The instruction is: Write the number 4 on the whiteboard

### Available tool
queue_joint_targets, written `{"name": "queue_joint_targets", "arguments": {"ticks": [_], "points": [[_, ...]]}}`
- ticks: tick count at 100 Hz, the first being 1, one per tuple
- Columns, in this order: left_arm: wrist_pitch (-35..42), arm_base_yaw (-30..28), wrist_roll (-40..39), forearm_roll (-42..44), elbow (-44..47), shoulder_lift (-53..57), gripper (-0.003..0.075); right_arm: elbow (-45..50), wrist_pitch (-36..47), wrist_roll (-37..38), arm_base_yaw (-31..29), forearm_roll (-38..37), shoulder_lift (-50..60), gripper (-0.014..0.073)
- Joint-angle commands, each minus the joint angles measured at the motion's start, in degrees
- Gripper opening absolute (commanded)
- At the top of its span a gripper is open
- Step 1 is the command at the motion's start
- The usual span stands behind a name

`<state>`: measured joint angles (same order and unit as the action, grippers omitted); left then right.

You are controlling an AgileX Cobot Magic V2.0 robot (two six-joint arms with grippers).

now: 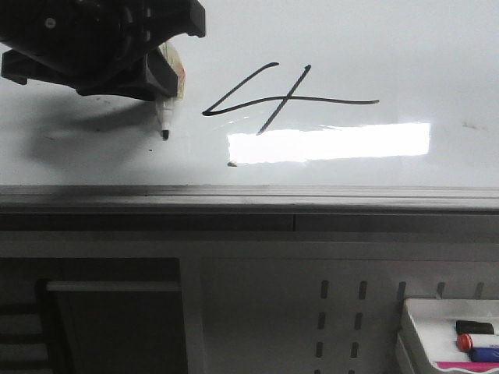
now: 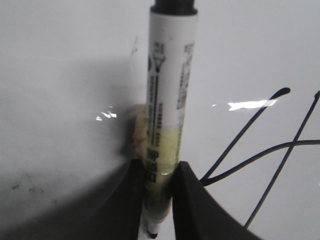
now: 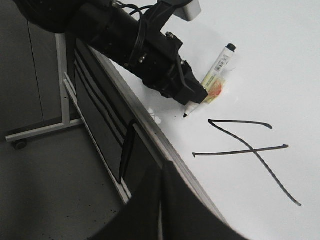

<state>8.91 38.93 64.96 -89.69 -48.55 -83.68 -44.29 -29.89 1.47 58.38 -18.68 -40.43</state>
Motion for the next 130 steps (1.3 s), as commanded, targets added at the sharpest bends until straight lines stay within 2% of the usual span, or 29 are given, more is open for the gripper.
{"name": "queue_joint_targets", "arguments": {"ticks": [1, 36, 77, 113, 130], "points": [[4.10, -0.37, -0.35, -0.99, -0.77, -0.75, -0.0020, -2.04, 3.51, 0.37, -0.34, -0.58, 0.37, -0.0062], [6.19, -0.37, 0.34, 2.35, -0.77, -0.75, -0.0020, -2.04, 2.63, 0.37, -0.34, -0.58, 0.37, -0.0062], [6.84, -0.37, 0.34, 2.41, -0.77, -0.75, -0.0015, -2.04, 2.15, 0.37, -0.34, -0.58, 0.37, -0.0062], [6.76, -0.37, 0.34, 2.22, -0.77, -0.75, 0.0217, -2.04, 2.15, 0.37, -0.34, -0.58, 0.37, -0.0062], [6.86, -0.37, 0.34, 1.80, -0.77, -0.75, 0.0244, -2.04, 2.25, 0.37, -0.34, -0.58, 0.37, -0.0062]]}}
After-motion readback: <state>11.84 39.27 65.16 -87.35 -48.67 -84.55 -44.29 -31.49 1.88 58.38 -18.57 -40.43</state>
